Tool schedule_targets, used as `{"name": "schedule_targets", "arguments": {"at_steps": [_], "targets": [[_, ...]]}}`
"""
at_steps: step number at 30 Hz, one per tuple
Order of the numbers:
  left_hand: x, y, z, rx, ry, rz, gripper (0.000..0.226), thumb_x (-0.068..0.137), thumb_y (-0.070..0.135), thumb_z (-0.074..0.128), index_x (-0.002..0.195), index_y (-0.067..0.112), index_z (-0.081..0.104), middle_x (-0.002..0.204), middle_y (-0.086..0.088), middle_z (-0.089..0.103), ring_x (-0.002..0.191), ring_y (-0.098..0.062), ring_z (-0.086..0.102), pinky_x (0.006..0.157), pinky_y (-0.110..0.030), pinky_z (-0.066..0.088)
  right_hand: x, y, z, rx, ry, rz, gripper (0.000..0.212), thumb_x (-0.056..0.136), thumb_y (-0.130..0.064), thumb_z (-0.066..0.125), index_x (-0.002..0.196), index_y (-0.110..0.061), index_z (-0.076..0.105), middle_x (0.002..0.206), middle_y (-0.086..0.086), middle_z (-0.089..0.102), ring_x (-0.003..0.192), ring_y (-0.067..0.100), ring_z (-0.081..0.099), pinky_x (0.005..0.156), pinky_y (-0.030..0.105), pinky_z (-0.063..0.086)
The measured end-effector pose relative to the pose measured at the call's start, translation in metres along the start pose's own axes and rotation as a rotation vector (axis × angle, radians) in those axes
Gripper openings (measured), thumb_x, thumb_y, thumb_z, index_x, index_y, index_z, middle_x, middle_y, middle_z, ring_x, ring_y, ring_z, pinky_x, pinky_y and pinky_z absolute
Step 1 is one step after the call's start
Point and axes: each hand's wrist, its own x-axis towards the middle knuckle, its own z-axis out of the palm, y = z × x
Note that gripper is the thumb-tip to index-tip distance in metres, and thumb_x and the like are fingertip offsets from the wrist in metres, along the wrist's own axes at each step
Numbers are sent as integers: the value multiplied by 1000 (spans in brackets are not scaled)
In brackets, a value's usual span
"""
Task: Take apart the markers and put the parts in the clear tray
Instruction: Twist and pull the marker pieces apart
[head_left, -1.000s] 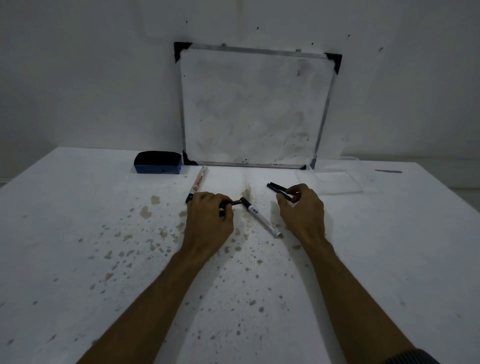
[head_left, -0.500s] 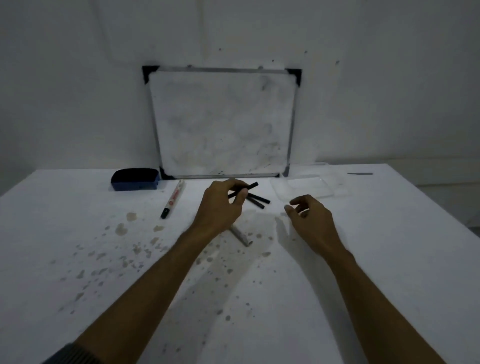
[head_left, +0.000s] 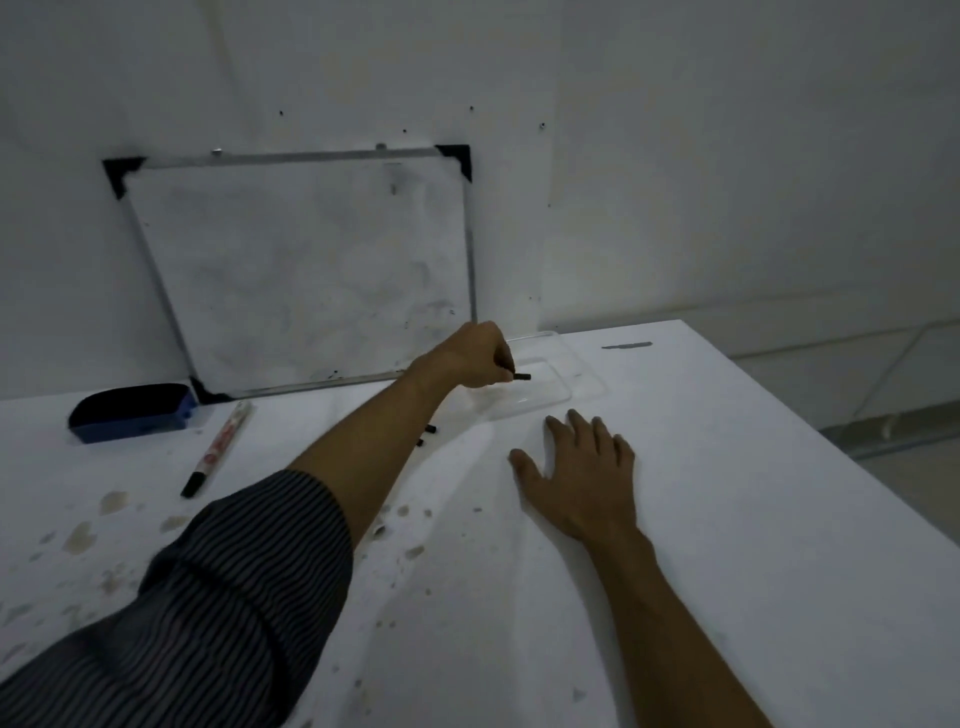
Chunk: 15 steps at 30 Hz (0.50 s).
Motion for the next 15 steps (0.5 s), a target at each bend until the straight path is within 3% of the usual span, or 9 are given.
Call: {"name": "schedule_targets", "arguments": {"at_steps": [5,8,11,13,15], "targets": [[15,0,8,102,-108,-13,28,93,18,77,117,5,78,118,-12,78,104,-24,72,94,-33,58,3,1,4,19,31,0,81,93,-74,35,156,-24,35,169,6,26,157,29,15,124,52,7],[5,3,3,44,-26,-11,30,95,19,74,121,5,76,121,-12,76,106,-24,72,93,-30,56,1,1,3,40,34,7,80,91,-74,38,153,-24,40,167,6,30,156,29,18,124,53,9],[-29,5,-11,-51,104,44,28,97,24,71,120,10,77,119,-7,77,98,-12,67,87,-23,50,-1,-1,-3,71,34,10,75,90,-72,44,148,-26,47,164,4,36,154,28,23,123,52,12],[-69,1,-20,-154,191,86,23,97,30,70,115,17,79,113,1,79,90,0,65,82,-17,47,-3,-5,-12,95,31,6,64,91,-65,51,143,-26,55,159,2,44,150,24,32,123,51,16],[-114,-10,-24,-325,218,88,18,97,35,69,106,25,81,106,8,80,87,4,71,78,-19,55,-7,-7,-20,137,23,-21,47,94,-51,59,134,-26,64,149,1,55,140,23,46,118,46,26]]}}
